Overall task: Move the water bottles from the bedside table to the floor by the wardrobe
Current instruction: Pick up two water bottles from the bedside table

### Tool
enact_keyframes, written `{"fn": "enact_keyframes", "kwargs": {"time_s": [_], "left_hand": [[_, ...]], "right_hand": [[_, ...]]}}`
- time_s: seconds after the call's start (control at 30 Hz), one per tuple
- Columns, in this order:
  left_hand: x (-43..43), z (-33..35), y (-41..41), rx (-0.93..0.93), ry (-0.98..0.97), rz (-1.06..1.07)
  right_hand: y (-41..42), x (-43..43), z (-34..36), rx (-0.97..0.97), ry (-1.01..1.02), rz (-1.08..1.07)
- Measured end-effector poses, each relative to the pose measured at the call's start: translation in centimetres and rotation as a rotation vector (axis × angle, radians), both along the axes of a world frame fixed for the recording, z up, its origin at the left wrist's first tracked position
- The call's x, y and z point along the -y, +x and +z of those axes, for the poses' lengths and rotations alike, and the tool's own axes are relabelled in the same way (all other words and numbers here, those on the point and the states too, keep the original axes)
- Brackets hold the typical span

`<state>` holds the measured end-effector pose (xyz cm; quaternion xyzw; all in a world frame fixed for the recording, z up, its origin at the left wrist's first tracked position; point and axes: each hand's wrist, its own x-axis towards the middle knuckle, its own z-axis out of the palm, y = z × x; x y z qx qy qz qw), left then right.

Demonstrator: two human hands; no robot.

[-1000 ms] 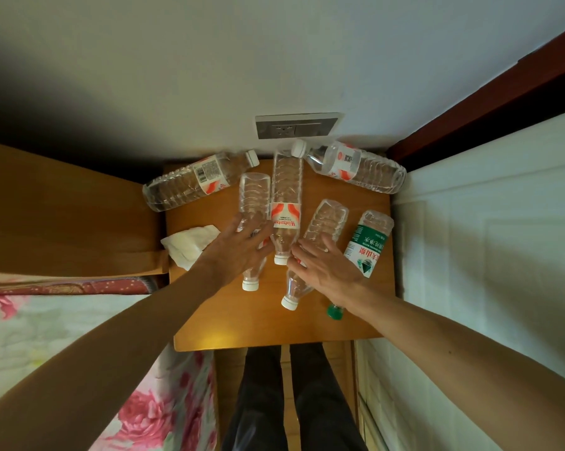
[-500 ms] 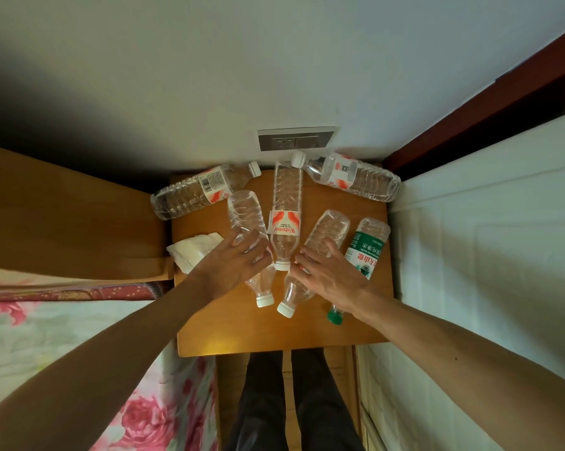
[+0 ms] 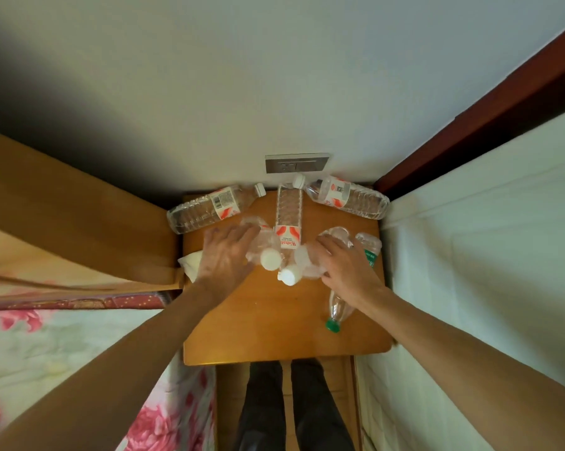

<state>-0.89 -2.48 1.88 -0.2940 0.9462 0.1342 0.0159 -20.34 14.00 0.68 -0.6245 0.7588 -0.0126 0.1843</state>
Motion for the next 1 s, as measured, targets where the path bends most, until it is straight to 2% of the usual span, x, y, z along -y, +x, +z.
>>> {"fn": "enact_keyframes", "kwargs": {"time_s": [0.17, 0.3, 0.53, 0.67, 0.77, 1.0], "left_hand": [[-0.8, 1.9, -0.8, -0.178, 0.190, 0.357], [-0.8, 4.4, -1.4, -0.292, 0.314, 0.469], [-0.8, 11.0, -2.5, -0.412, 0.509, 0.598], [-0.8, 15.3, -3.3, -0.460, 0.579, 0.550], [-0.8, 19.1, -3.7, -0.527, 0.597, 0.507], [-0.6, 26.9, -3.7, -0.654, 0.586, 0.390]], "right_hand": [[0.4, -0.6, 2.5, 0.508, -0.154, -0.558], [1.4, -1.3, 5.0, 0.694, -0.225, -0.775], [1.9, -0.8, 11.2, 0.807, -0.384, -0.843], [0.9, -0.3, 15.0, 0.916, -0.454, -0.808], [0.6, -0.2, 18.7, 0.839, -0.450, -0.726], [0.6, -0.2, 27.5, 0.857, -0.583, -0.655]]}}
